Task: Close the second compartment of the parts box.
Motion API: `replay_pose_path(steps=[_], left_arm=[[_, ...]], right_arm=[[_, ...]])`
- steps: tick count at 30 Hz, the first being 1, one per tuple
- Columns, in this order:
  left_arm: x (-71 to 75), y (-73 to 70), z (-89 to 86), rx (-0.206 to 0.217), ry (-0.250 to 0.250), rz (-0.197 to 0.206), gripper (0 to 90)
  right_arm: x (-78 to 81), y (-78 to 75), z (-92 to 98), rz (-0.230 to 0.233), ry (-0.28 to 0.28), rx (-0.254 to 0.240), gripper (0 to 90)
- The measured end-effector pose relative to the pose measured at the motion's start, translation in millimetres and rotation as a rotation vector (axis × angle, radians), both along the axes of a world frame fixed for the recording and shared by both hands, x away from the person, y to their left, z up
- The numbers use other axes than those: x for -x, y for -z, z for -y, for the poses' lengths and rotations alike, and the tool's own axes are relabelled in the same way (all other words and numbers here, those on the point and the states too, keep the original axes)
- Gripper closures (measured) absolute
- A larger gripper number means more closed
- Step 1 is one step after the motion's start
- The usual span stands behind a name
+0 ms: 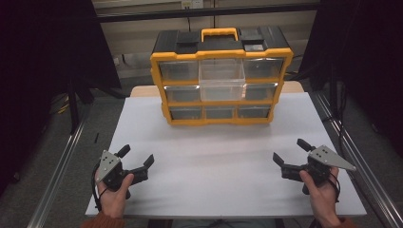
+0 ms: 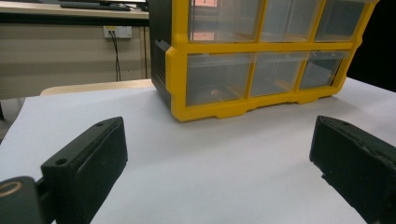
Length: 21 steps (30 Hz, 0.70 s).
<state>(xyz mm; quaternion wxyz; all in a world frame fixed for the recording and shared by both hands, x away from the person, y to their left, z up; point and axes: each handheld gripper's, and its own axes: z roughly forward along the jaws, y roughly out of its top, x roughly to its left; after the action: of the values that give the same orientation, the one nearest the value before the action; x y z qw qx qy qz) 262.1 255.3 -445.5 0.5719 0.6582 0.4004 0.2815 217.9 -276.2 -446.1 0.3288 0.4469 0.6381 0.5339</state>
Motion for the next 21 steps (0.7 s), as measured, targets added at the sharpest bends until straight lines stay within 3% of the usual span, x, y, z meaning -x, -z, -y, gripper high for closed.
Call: replay_pose_path(steps=[9, 20, 21], left_arm=[[-0.6, -0.6, -0.2, -0.021, -0.009, -0.001, 4.1], [1.7, -1.6, -3.1, -0.014, -0.004, -0.003, 4.2], [1.9, -1.6, -2.2, 0.002, -0.012, -0.003, 4.1]], right_arm=[[-1.2, 0.3, -1.6, -0.012, -0.031, -0.001, 0.0], [-1.3, -1.6, -6.1, -0.001, -0.063, -0.012, 0.3], [-1.2, -1.9, -6.7, 0.000, -0.061, -0.014, 0.3]])
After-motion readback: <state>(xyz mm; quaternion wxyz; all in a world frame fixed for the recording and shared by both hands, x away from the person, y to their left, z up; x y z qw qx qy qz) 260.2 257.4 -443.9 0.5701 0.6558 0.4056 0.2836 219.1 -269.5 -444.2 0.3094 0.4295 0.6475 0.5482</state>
